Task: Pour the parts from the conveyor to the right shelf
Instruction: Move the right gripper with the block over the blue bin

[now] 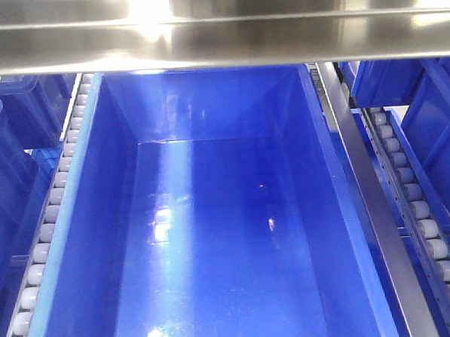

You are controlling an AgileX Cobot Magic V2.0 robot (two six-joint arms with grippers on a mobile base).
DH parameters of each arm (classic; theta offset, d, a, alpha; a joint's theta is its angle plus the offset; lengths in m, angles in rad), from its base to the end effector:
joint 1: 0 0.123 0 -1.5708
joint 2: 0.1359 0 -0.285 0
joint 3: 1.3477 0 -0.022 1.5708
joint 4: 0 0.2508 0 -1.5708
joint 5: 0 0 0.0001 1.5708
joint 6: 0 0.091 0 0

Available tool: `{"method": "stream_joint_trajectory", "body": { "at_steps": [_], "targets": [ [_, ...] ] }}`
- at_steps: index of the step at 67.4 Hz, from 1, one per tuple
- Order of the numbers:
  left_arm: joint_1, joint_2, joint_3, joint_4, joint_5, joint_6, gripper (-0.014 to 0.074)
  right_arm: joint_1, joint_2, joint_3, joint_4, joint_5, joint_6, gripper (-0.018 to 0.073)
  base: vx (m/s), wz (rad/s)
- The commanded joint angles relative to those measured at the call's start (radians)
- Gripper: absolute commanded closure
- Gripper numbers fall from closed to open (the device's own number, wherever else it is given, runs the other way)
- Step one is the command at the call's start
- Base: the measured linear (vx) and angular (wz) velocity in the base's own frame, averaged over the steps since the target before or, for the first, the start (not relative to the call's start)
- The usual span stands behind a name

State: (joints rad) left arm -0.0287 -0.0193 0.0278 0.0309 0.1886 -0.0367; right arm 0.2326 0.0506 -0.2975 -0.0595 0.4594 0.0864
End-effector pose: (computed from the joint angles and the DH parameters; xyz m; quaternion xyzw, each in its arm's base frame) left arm 0.0557 -0.0011 0.1877 0.0064 0.7448 -0.0095 0.6672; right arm 0.0394 0.0069 0.2675 -0.0660 0.7468 0.0778 0.6571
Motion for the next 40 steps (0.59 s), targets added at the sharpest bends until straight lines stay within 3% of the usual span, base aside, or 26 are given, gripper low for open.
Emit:
{"method": "stream_joint_trajectory", "body": {
  "at_steps": [1,9,24,40],
  "targets": [
    [-0.005,-0.004,-0.019,-0.001,-0.070,-0.007,0.0603,-0.005,0.050,-0.029,0.013,-0.089,-0.027,0.0566,0.00,0.00],
    [-0.005,-0.004,-0.019,-0.001,-0.070,-0.007,0.0603,0.003,0.126,-0.074,0.090,-0.084,-0.131,0.0564,0.00,0.00],
    [-0.005,-0.004,-0.019,-0.001,-0.070,-0.007,0.0603,0.149,0.356,-0.208,0.269,-0.081,-0.390,0.0562,0.00,0.00],
    [-0.005,-0.004,-0.019,-0.001,-0.070,-0.007,0.0603,0.314,0.706,-0.376,0.337,-0.092,-0.481,0.0561,0.00,0.00]
  ]
}}
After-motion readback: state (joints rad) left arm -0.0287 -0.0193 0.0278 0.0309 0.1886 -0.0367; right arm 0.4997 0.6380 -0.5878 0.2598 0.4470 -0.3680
